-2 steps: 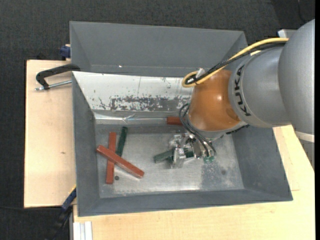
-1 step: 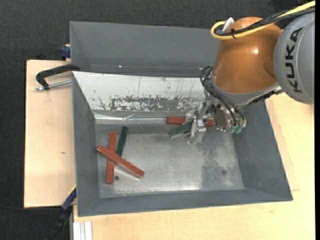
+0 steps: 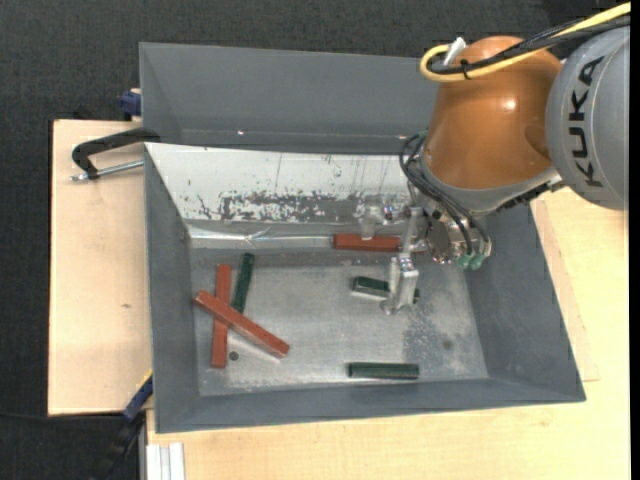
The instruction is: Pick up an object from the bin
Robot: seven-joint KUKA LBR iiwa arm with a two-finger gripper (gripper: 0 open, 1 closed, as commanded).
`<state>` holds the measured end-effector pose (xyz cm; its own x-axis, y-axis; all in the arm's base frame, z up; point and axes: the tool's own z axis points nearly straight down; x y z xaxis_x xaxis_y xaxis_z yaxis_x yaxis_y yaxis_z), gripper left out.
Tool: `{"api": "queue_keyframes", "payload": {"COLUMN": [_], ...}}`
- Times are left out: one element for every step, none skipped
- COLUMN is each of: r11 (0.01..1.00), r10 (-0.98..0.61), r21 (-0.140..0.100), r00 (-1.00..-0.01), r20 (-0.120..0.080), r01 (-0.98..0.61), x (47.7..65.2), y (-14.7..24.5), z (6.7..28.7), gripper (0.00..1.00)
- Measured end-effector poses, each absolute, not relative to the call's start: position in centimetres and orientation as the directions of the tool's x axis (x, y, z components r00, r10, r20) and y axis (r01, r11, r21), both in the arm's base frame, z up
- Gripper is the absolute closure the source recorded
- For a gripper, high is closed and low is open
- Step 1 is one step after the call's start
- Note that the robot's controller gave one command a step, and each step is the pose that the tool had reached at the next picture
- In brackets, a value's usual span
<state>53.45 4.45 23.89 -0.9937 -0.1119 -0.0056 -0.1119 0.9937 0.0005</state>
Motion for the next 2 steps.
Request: {"api": "queue_keyframes", "payload": {"r11": [0.994, 0.99], "r10": [-0.112, -0.141], "r21": [0.0, 0.0], "r00": [-0.994, -0.99], "r20": [-0.006, -0.01], "r01": [-0.112, -0.141], "x": [53.5, 54.2], "y": [4.5, 3.6], "z": [23.9, 18.8], "gripper": [0.0, 0.0]}}
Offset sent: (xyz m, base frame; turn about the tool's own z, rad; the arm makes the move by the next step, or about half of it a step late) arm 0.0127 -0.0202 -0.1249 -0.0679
